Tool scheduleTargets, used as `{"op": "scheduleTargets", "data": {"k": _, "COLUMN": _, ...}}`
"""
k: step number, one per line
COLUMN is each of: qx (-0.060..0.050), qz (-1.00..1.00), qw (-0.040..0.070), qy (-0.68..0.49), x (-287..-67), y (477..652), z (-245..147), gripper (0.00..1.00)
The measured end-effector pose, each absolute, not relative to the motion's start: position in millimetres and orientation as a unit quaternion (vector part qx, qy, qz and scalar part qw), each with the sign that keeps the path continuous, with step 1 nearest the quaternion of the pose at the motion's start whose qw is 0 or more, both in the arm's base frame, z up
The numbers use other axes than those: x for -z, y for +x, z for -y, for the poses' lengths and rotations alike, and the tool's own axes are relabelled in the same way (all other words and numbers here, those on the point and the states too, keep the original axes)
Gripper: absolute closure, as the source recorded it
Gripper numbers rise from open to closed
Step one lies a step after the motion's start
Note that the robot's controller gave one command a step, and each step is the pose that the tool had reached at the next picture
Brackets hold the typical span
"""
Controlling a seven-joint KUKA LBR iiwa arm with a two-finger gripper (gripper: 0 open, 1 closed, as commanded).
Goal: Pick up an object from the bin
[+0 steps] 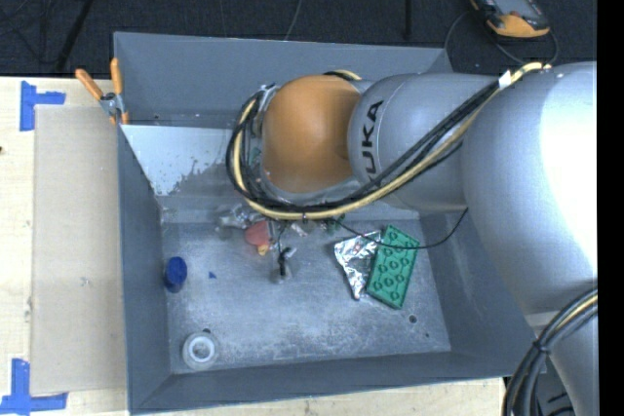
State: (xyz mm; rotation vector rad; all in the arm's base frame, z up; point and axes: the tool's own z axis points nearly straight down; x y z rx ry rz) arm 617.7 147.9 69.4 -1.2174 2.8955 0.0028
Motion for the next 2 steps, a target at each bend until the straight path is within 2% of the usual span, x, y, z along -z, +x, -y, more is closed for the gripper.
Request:
{"op": "scheduleTargets", "data": {"k": 1, "qx": -0.001, "qz": -0.922, "qw": 0.000, "qy": -0.387, "x": -69.5, "y": 617.8, "z": -147.9, "gripper": 1.00}}
{"op": "scheduleTargets", "data": {"k": 2, "qx": -0.001, "qz": -0.911, "qw": 0.006, "qy": -0.412, "x": -189.9, "y": 606.7, "z": -208.1, "gripper": 1.00}}
